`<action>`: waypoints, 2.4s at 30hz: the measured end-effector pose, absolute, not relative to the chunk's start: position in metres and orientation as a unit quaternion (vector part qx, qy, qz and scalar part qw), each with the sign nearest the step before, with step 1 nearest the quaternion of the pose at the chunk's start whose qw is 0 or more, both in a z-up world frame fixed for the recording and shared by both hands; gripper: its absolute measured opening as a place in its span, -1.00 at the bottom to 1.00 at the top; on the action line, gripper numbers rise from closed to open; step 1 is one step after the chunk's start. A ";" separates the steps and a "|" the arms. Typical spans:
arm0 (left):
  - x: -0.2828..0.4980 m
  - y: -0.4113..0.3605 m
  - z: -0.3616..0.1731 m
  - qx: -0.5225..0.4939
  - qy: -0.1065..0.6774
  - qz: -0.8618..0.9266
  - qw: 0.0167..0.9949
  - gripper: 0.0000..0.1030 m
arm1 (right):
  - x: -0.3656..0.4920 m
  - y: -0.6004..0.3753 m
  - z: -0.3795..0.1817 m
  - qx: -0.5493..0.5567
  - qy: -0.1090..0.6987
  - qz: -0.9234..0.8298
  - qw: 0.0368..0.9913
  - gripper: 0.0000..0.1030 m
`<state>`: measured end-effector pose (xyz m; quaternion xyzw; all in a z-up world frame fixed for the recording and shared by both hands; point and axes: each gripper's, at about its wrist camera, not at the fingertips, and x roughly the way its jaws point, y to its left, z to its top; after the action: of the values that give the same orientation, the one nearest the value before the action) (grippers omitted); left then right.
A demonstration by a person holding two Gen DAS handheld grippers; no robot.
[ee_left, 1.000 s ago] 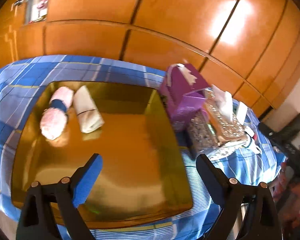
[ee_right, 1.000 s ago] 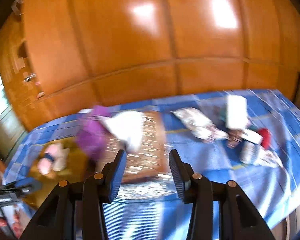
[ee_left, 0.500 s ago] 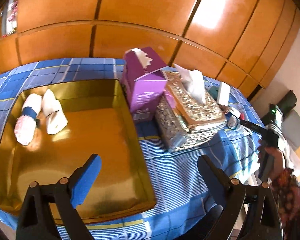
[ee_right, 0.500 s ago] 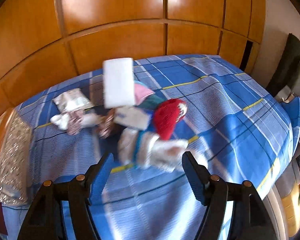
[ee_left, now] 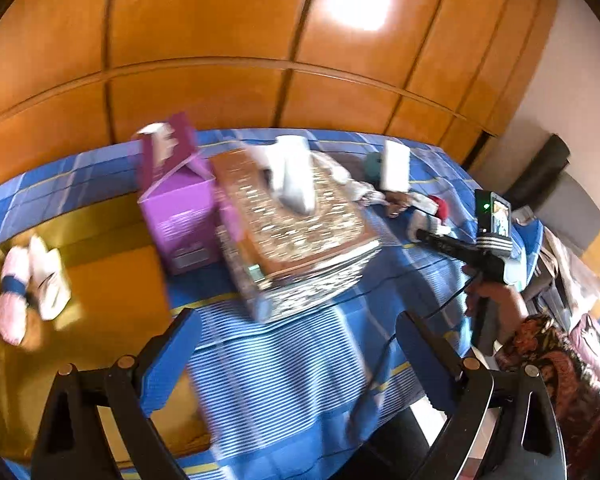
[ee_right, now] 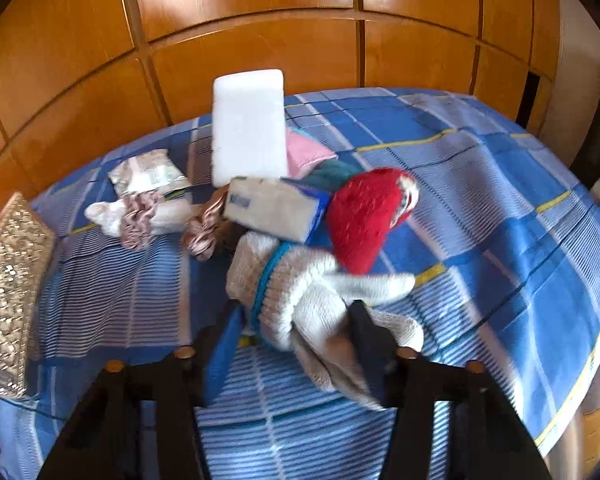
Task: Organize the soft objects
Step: 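Move the left tool to the satin scrunchie while the right tool reaches the white glove, then grasp the satin scrunchie with the left gripper while the right gripper grasps the white glove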
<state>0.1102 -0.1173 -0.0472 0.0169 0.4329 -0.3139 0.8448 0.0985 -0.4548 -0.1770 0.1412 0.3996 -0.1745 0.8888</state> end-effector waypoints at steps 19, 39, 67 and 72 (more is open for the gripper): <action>0.149 -0.289 -0.027 0.099 0.441 -0.367 0.813 0.91 | 0.032 -0.445 -0.186 0.240 0.298 -0.175 0.907 -0.22; 0.252 -0.426 -0.128 0.117 0.562 -0.316 0.755 0.06 | 0.027 -0.448 -0.198 0.243 0.251 -0.168 0.922 -0.20; 0.231 -0.383 -0.117 0.054 0.569 -0.357 0.738 -0.80 | 0.031 -0.448 -0.202 0.243 0.245 -0.165 0.924 -0.20; 0.219 -0.368 -0.102 0.031 0.562 -0.374 0.737 -0.80 | 0.033 -0.446 -0.202 0.240 0.246 -0.167 0.924 -0.20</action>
<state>0.2187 -0.3685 -0.1015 0.0305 0.5620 -0.3742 0.7370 0.0327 -0.4464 -0.2018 0.2395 0.2465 -0.1667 0.9242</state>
